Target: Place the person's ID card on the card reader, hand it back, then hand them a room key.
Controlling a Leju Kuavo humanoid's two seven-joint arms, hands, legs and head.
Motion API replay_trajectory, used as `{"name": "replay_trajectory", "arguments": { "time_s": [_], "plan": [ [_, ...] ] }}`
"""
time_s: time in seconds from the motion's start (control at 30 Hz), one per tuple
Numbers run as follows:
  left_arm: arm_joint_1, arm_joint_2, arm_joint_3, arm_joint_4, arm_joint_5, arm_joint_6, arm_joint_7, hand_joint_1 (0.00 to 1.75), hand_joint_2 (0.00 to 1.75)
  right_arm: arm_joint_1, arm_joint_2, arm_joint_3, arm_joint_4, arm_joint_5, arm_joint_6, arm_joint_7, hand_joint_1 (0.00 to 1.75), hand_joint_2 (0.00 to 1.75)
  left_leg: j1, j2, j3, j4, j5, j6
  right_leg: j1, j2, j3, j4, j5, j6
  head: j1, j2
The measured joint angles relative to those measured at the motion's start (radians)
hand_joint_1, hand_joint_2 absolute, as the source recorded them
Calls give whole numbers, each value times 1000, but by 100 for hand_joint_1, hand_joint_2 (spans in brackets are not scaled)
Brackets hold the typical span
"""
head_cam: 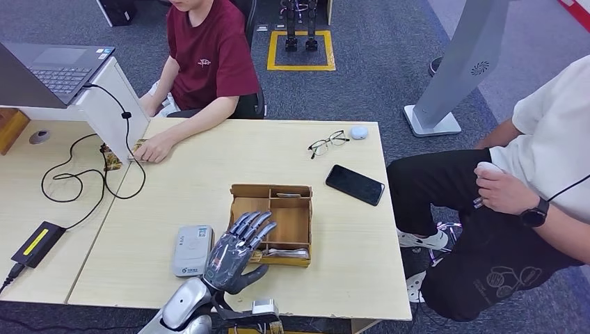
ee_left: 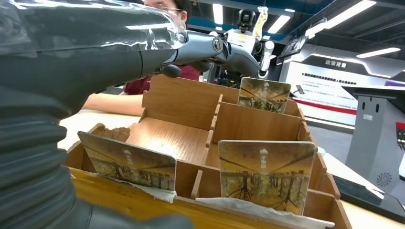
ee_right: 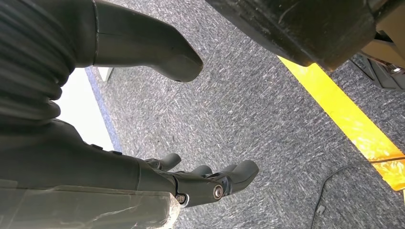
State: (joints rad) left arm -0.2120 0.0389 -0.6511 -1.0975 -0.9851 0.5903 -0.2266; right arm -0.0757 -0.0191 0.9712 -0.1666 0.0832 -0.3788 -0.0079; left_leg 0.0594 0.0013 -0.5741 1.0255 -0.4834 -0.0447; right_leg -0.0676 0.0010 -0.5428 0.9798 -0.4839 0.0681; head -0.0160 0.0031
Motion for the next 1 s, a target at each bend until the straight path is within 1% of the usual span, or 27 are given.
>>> {"name": "replay_trajectory", "arguments": {
  "time_s": [0.27, 0.93, 1.0],
  "plan": [
    [0, 0, 3, 0, 40, -33, -29, 175, 175, 0, 0, 0, 0, 0, 0, 1, 0, 175, 0, 0, 0, 0, 0, 0, 0, 0, 0, 0, 0, 0, 0, 0],
    [0, 1, 4, 0, 52, -54, -32, 175, 175, 0, 0, 0, 0, 0, 0, 0, 0, 175, 0, 0, 0, 0, 0, 0, 0, 0, 0, 0, 0, 0, 0, 0],
    [0, 1, 6, -7, 92, -70, -54, 175, 175, 0, 0, 0, 0, 0, 0, -2, 0, 175, 0, 0, 0, 0, 0, 0, 0, 0, 0, 0, 0, 0, 0, 0]
  ]
}}
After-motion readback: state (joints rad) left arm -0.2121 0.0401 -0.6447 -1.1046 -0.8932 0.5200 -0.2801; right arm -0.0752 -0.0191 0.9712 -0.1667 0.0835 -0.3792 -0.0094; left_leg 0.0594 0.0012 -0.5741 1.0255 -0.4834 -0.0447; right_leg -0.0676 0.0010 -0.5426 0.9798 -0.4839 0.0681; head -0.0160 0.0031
